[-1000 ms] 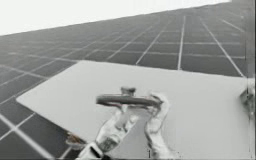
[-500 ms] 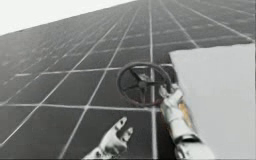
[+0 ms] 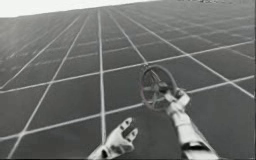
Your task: Pick up and drop off the object
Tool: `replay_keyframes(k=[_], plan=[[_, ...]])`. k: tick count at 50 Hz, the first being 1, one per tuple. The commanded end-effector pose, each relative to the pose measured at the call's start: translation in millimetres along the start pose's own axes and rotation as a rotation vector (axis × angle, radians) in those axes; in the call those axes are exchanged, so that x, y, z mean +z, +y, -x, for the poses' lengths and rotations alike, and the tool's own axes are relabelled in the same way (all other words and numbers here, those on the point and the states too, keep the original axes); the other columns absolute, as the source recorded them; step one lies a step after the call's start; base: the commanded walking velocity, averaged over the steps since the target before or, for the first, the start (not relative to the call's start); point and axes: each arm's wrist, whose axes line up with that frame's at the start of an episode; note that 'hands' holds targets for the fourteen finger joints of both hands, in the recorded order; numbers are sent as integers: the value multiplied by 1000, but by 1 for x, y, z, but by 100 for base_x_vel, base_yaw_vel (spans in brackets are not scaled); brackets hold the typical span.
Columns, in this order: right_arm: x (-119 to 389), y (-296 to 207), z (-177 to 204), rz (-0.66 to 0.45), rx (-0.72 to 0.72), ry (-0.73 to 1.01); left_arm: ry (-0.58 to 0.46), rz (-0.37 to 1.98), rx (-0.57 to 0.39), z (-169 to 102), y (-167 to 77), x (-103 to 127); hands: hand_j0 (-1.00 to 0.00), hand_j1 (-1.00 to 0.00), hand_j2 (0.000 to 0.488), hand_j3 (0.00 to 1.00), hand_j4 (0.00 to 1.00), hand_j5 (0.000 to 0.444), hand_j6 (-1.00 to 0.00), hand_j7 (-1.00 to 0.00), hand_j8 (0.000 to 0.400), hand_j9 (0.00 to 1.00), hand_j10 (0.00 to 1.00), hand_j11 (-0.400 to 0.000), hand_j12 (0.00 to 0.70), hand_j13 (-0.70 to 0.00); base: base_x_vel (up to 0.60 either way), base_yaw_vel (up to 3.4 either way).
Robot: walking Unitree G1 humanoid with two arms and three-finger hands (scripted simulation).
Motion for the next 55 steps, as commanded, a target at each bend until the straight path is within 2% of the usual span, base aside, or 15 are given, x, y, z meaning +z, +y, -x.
replay_keyframes(k=[1, 25, 55], plan=[[14, 9, 8, -11, 28, -52, -13, 12, -16, 1, 2, 0, 0, 0, 0, 1000, 1000, 0, 0, 0, 0, 1000, 1000, -400, 0, -700, 28, 119], [14, 9, 8, -11, 28, -52, -13, 12, -16, 1, 2, 0, 0, 0, 0, 1000, 1000, 0, 0, 0, 0, 1000, 1000, -400, 0, -700, 38, 67], [14, 9, 8, -11, 28, -52, -13, 12, -16, 1, 2, 0, 0, 0, 0, 1000, 1000, 0, 0, 0, 0, 1000, 1000, -400, 0, -700, 57, 8]])
